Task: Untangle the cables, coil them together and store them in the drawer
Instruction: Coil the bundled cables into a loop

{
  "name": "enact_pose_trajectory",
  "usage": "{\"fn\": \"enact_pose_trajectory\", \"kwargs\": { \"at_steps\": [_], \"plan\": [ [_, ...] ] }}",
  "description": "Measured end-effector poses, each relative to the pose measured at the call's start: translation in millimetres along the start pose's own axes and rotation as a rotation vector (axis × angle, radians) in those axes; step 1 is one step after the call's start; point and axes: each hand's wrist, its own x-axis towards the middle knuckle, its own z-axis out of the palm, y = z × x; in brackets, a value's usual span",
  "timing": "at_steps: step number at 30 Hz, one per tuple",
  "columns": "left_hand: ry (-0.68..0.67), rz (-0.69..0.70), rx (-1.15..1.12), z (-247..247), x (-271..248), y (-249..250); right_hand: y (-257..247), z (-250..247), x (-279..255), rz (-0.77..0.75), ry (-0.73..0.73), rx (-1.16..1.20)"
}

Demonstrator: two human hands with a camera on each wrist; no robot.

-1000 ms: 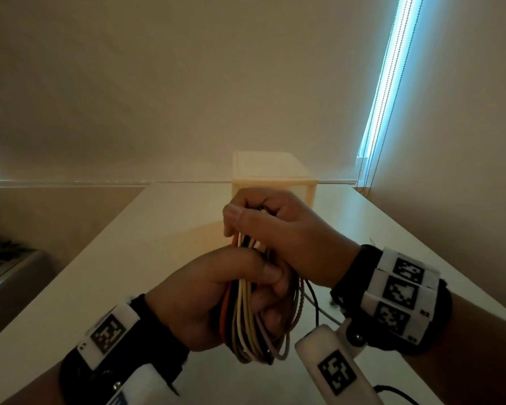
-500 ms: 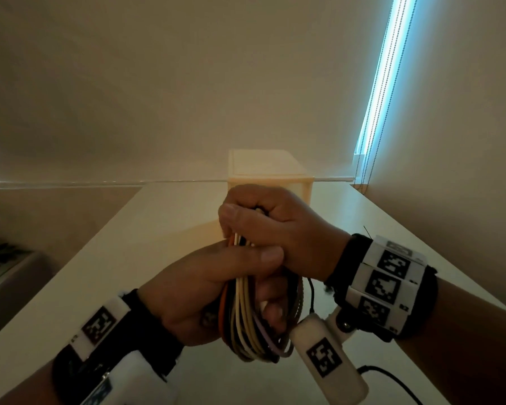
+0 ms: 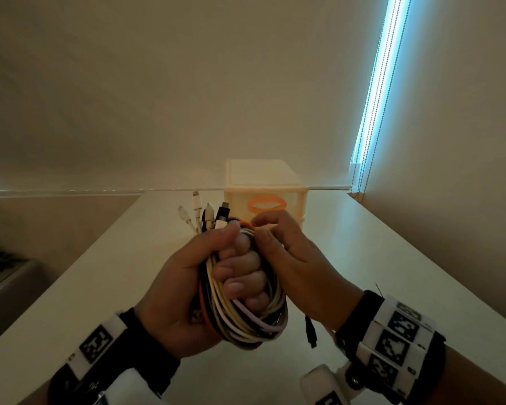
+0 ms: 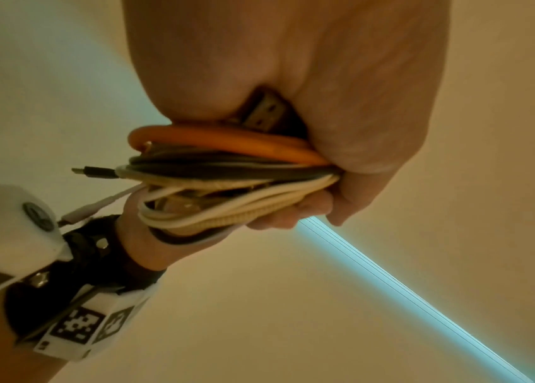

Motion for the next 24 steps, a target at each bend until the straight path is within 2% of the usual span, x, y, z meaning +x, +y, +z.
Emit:
{"fn": "enact_pose_trajectory", "kwargs": {
  "at_steps": [4, 9, 11, 14, 17, 21, 24],
  "plan": [
    [0.016, 0.004, -0.001, -0.2, -2.7, 5.7, 3.5, -9.7, -7.8, -0.094, 0.058, -0.044],
    [-0.019, 0.016, -0.015, 1.5, -11.0, 16.4, 3.0, -46.1, -15.3, 0.031, -0.159, -0.070],
    [-0.036, 0.027, 0.002, 4.0, -11.3, 17.0, 1.1, -55.6, -17.4, 0.038, -0.232, -0.180],
    [-0.035, 0.012, 0.011, 2.2, -11.4, 16.6, 0.2, -61.3, -18.5, -0.020, -0.345, -0.354],
    [-0.024, -0.011, 0.011, -1.9, -11.1, 16.2, -1.5, -63.1, -16.3, -0.148, -0.452, -0.572],
    [-0.023, -0.018, 0.035, -2.4, -10.7, 14.0, -8.6, -72.1, -11.1, -0.169, -0.541, -0.615],
    [-0.023, -0.017, 0.036, -3.1, -10.5, 15.8, -9.3, -77.7, -11.1, -0.216, -0.487, -0.564]
  ]
}}
